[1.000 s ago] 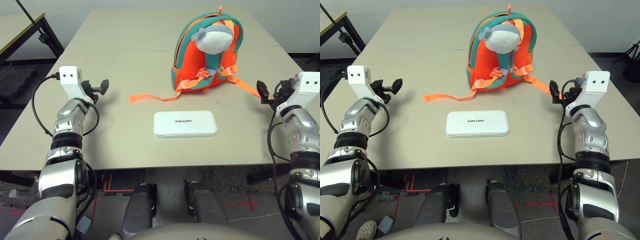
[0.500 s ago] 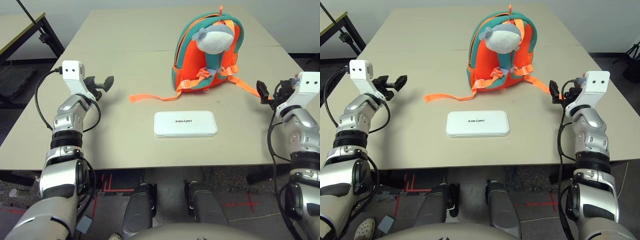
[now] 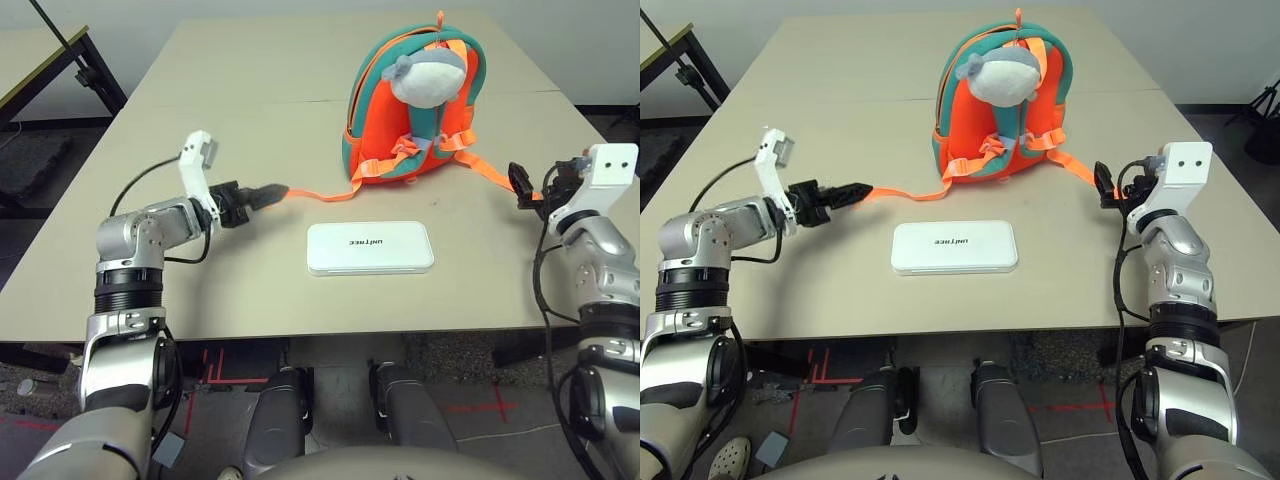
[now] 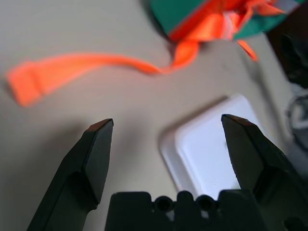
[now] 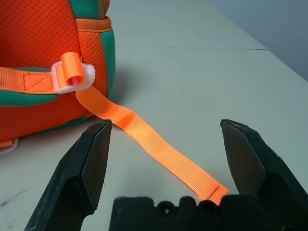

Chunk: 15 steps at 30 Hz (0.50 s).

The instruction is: Put the pencil case into the backpack and zip it.

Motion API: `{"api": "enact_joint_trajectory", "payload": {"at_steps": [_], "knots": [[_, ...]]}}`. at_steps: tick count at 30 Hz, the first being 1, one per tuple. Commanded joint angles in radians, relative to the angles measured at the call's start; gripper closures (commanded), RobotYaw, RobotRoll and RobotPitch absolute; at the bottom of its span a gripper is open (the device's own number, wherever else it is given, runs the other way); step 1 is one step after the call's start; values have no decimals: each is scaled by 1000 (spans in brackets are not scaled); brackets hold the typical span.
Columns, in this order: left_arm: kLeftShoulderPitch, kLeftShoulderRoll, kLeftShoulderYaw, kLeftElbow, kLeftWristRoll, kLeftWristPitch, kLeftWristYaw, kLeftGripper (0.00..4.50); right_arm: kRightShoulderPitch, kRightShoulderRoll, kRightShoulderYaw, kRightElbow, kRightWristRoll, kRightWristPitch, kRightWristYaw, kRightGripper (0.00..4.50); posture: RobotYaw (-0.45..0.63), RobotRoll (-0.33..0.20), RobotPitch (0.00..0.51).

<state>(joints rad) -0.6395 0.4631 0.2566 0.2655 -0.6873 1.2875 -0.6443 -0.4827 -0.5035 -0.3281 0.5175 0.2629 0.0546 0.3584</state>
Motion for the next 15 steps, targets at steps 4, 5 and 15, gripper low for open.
{"api": "enact_joint_trajectory", "payload": {"at_steps": [4, 5, 15], "knots": [[2, -45, 61, 115, -42, 124, 22, 0, 1, -1, 6, 0, -6, 12, 2, 21, -157, 0, 128], [0, -49, 63, 127, -40, 128, 22, 0, 4, -2, 6, -3, -6, 13, 2, 21, -161, 0, 128], [-8, -67, 10, 203, -13, 152, 18, 0, 23, -2, 3, -27, -6, 23, -4, 21, -181, 0, 131]]}}
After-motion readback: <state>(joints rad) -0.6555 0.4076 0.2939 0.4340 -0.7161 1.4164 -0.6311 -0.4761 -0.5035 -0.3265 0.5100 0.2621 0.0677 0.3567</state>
